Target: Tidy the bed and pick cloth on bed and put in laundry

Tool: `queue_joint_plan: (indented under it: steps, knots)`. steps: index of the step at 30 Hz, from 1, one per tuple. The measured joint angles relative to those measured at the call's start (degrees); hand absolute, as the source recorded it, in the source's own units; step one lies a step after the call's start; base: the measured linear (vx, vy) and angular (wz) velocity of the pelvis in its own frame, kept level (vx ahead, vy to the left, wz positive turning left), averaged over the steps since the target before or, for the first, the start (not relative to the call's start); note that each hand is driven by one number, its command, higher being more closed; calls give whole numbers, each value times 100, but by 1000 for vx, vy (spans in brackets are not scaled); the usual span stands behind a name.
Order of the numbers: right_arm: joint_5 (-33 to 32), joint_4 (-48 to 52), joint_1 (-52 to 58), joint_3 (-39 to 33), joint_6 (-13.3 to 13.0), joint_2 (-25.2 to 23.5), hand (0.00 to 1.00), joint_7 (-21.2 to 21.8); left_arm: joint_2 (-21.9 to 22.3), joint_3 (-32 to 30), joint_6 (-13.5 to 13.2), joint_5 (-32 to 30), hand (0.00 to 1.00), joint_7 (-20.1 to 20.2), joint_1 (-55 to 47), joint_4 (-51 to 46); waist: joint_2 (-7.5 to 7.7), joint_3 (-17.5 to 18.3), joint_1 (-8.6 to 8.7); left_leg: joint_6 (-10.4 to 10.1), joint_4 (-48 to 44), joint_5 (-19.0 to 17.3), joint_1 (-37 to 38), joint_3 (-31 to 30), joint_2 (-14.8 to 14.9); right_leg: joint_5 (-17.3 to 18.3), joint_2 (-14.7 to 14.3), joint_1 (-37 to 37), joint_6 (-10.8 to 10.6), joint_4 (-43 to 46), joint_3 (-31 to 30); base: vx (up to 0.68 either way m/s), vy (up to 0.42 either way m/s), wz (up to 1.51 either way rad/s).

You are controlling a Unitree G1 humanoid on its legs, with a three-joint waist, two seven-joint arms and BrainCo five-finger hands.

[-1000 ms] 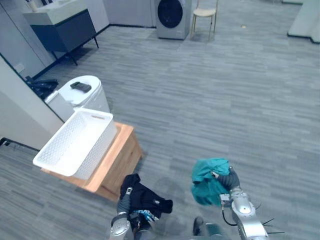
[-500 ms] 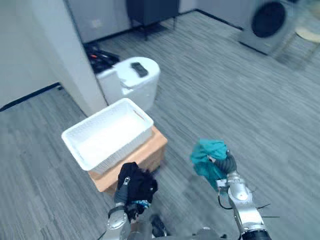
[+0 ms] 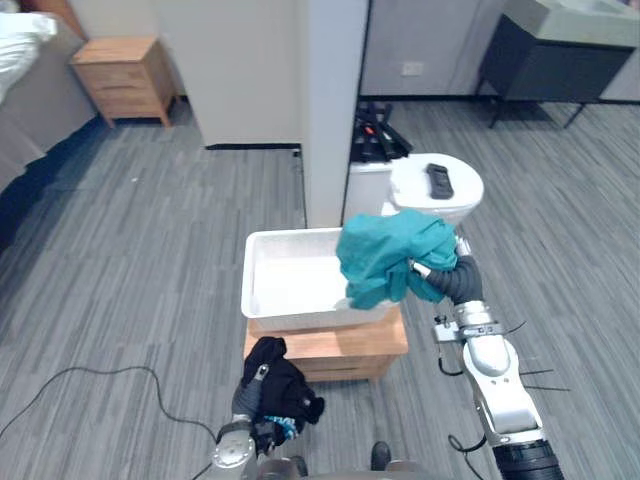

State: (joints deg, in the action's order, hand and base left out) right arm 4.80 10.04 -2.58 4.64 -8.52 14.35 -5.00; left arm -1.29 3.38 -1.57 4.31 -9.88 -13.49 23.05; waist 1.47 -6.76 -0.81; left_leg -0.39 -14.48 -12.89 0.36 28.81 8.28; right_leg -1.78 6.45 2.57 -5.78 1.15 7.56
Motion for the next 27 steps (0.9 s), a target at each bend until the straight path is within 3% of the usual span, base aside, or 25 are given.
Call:
queue_joint_plan:
  steps: [1, 5, 6, 8, 14, 17, 20, 25, 26, 27]
  knots:
    - [16, -14, -357, 192, 2, 212, 100, 3, -3, -48, 0, 24, 100, 18, 2, 1, -2, -24, -7, 13, -331, -4, 23, 462, 118, 10, 66, 77, -8, 40, 36, 3, 40, 40]
    - [43, -83, -1163, 376, -2, 376, 100, 19, -55, -120, -14, 107, 100, 102, -36, -5, -43, -8, 6, -59, -510, -120, -101, 241, -5, 54, 227, 193, -63, 77, 229, -62, 99, 26]
    - [42, -177, -1346, 369, -16, 417, 100, 18, -108, -125, -22, 139, 100, 101, -19, -5, -35, 2, 19, 37, -287, -160, -109, 124, -116, 62, 252, 174, -76, 68, 337, -118, 89, 58]
    - [58, -667, -1731, 369, 3, 474, 100, 25, -167, -110, -23, 178, 100, 106, -27, -1, 91, 64, 39, 70, 200, 64, -138, 52, -380, 49, 388, 57, -63, 59, 529, -91, 35, 51]
    - [298, -2350, -2571, 379, 368, 640, 100, 27, -240, 159, -30, 232, 100, 273, -213, -44, 5, 36, -34, 281, 987, 791, -277, -266, -645, -300, 442, -226, 148, -32, 816, -37, 24, 32]
    - [435, -2878, -3354, 378, 445, 749, 100, 18, -303, 232, -100, 240, 100, 422, -185, -332, -131, -319, -16, 383, 1036, 978, -590, -355, -661, -601, 412, -467, 178, -162, 856, -94, 37, 10]
    - [486, -3675, -4282, 368, 478, 1161, 100, -26, -417, 399, -222, 289, 100, 570, -23, -753, -308, -634, -14, 437, 1144, 1162, -1022, -511, -754, -742, 431, -804, 185, -236, 1005, -137, 62, 30]
    - [559, -4972, -5496, 293, 506, 1915, 100, -223, -568, 552, -424, 415, 100, 626, 1, -1209, -659, -1177, -176, 444, 1553, 1570, -1385, -693, -860, -875, 442, -1192, 185, -290, 1133, -90, 40, 24]
    - [593, -5134, -5606, 291, 505, 2000, 0, -257, -600, 578, -444, 418, 100, 634, -14, -1246, -704, -1217, -186, 434, 1628, 1645, -1450, -710, -866, -887, 433, -1273, 183, -298, 1136, -46, -13, 6]
    - [657, -5279, -5679, 233, 506, 2096, 0, -266, -616, 605, -452, 465, 100, 651, -1, -1311, -764, -1338, -180, 443, 1705, 1731, -1463, -734, -868, -900, 415, -1298, 186, -313, 1135, -43, -27, 9]
